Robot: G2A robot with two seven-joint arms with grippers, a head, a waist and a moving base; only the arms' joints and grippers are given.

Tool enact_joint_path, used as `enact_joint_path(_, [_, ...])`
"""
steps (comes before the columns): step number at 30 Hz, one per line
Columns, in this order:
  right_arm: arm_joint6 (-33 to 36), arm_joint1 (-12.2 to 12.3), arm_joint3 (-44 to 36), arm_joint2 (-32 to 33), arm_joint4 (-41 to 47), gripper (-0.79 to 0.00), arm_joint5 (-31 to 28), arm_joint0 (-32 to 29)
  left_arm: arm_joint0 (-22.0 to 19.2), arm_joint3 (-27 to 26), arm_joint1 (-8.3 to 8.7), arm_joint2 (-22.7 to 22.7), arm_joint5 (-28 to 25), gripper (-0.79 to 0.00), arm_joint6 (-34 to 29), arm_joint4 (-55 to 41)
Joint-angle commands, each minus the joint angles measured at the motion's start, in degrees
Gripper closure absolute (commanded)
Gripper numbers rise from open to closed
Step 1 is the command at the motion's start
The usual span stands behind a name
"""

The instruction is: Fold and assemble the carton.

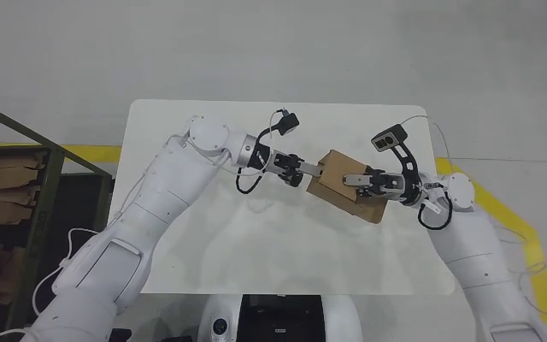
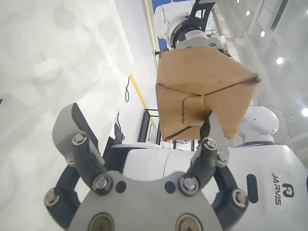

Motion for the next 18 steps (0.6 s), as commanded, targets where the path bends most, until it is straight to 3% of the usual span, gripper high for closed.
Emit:
enact_joint_path(1, [0.13, -0.06, 0.05, 0.03, 0.29, 0.0, 0.13, -0.04, 0.0, 0.13, -0.06, 0.15, -0.06, -0.785, -0.04, -0.16])
enact_joint_path(18, [0.91, -0.89, 1.14, -1.14, 0.81, 0.0, 0.91, 0.95, -1.31, 0.54, -0.66, 1.16, -0.65, -0.785, -0.22, -0.92])
